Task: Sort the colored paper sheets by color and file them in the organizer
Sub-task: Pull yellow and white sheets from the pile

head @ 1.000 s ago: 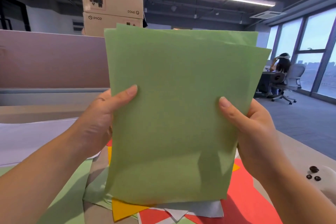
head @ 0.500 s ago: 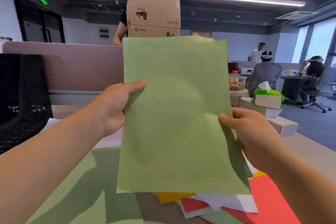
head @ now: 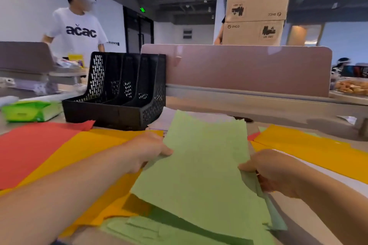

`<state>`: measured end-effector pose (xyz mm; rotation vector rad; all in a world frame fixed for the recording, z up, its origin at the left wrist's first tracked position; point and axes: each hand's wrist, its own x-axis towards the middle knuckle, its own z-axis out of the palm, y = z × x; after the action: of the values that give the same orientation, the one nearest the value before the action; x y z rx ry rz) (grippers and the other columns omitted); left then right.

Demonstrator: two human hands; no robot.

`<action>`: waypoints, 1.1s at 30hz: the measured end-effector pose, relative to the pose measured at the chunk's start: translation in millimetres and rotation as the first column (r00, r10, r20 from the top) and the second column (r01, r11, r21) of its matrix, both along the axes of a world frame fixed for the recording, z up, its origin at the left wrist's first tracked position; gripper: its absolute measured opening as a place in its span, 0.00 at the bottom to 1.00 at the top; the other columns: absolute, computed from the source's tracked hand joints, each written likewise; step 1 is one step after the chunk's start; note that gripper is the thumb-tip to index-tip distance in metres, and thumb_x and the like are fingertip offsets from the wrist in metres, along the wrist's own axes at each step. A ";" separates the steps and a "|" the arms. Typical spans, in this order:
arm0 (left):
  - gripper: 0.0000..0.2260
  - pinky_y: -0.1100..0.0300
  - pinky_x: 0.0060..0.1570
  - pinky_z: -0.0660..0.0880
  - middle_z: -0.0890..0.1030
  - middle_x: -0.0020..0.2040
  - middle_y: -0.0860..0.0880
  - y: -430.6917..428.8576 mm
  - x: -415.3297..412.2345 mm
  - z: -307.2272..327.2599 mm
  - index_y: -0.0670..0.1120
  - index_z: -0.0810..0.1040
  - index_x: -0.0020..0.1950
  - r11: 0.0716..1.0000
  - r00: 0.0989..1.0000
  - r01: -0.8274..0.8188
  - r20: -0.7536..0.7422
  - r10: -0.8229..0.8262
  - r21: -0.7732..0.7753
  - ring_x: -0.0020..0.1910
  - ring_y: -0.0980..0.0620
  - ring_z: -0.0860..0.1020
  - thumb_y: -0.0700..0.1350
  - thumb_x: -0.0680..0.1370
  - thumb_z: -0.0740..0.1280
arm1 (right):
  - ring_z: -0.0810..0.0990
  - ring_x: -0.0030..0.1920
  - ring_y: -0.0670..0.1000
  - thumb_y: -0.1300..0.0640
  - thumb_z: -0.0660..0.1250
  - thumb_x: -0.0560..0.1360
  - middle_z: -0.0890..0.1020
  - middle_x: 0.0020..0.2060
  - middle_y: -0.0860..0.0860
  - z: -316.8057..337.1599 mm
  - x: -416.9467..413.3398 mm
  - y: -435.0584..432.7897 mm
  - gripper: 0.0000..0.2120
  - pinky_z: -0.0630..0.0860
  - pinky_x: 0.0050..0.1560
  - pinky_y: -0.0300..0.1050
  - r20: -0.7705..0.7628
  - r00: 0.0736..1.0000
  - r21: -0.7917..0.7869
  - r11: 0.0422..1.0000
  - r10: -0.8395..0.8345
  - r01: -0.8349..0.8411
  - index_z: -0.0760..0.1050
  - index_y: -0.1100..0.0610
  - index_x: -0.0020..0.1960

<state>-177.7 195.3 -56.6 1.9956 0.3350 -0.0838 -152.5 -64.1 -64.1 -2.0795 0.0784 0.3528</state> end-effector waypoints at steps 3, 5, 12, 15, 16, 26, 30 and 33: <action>0.15 0.48 0.46 0.79 0.83 0.46 0.40 6.9 -1.5 -25.4 0.39 0.81 0.47 0.973 1.000 0.017 -0.021 -0.012 0.231 0.44 0.42 0.82 0.44 0.64 0.75 | 0.76 0.34 0.57 0.62 0.68 0.74 0.78 0.35 0.60 -11.8 -4.7 3.2 0.06 0.73 0.38 0.45 -0.026 0.999 -0.087 0.995 0.043 -0.045 0.77 0.65 0.43; 0.15 0.55 0.43 0.76 0.82 0.48 0.44 3.7 -3.0 -29.4 0.41 0.80 0.46 0.896 0.999 0.031 -0.054 -0.008 0.444 0.46 0.45 0.80 0.46 0.64 0.75 | 0.77 0.29 0.55 0.62 0.66 0.75 0.79 0.31 0.59 -12.3 -6.8 -1.3 0.07 0.73 0.31 0.42 -0.026 0.999 -0.117 0.992 0.047 -0.050 0.77 0.66 0.42; 0.26 0.55 0.62 0.69 0.64 0.66 0.46 -59.6 16.9 -7.2 0.51 0.66 0.70 0.673 0.975 0.001 0.149 -0.166 0.740 0.65 0.45 0.68 0.51 0.73 0.69 | 0.73 0.26 0.54 0.65 0.66 0.75 0.77 0.29 0.58 -8.8 6.4 -56.2 0.06 0.73 0.25 0.40 0.126 0.981 0.046 0.989 -0.148 0.144 0.77 0.69 0.44; 0.22 0.56 0.62 0.69 0.65 0.65 0.48 -112.1 32.1 -10.9 0.53 0.69 0.68 0.705 0.928 0.144 0.154 -0.341 0.694 0.61 0.47 0.72 0.50 0.75 0.67 | 0.75 0.28 0.55 0.64 0.65 0.76 0.79 0.32 0.58 -12.6 16.4 -93.8 0.07 0.75 0.30 0.44 0.229 0.941 0.075 0.968 -0.249 0.238 0.78 0.67 0.44; 0.21 0.55 0.61 0.70 0.65 0.65 0.48 -130.7 39.1 -14.2 0.53 0.69 0.68 0.700 0.908 0.194 0.145 -0.394 0.688 0.60 0.47 0.72 0.49 0.76 0.67 | 0.76 0.28 0.55 0.63 0.65 0.76 0.80 0.33 0.58 -14.5 19.8 -108.8 0.07 0.75 0.31 0.45 0.284 0.919 0.051 0.961 -0.274 0.271 0.79 0.66 0.43; 0.28 0.50 0.69 0.64 0.60 0.73 0.46 -287.2 131.4 -53.5 0.48 0.57 0.75 0.636 0.756 0.221 0.282 -0.590 0.740 0.71 0.45 0.63 0.54 0.79 0.62 | 0.76 0.42 0.56 0.65 0.62 0.76 0.81 0.42 0.60 -35.3 47.9 -273.4 0.07 0.68 0.41 0.45 0.595 0.688 -0.168 0.773 -0.415 0.611 0.79 0.62 0.43; 0.28 0.50 0.71 0.62 0.61 0.75 0.47 -292.3 159.9 -72.8 0.48 0.59 0.76 0.634 0.798 0.309 0.171 -0.579 0.709 0.73 0.47 0.62 0.60 0.80 0.55 | 0.73 0.62 0.57 0.59 0.60 0.79 0.75 0.63 0.58 -43.4 58.7 -310.3 0.16 0.67 0.60 0.48 0.510 0.729 -0.198 0.762 -0.457 0.616 0.71 0.61 0.66; 0.24 0.54 0.59 0.70 0.74 0.65 0.48 -289.4 160.9 -72.1 0.48 0.71 0.66 0.534 0.792 0.288 0.115 -0.599 0.795 0.63 0.48 0.71 0.63 0.80 0.51 | 0.75 0.50 0.53 0.62 0.59 0.79 0.75 0.58 0.56 -42.1 61.6 -318.9 0.16 0.70 0.54 0.48 0.455 0.661 0.010 0.746 -0.597 0.666 0.70 0.63 0.67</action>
<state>-16.7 -94.1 -128.7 2.8268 -0.5346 0.1429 -90.9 -383.0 -106.2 -2.0837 0.5727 -0.5738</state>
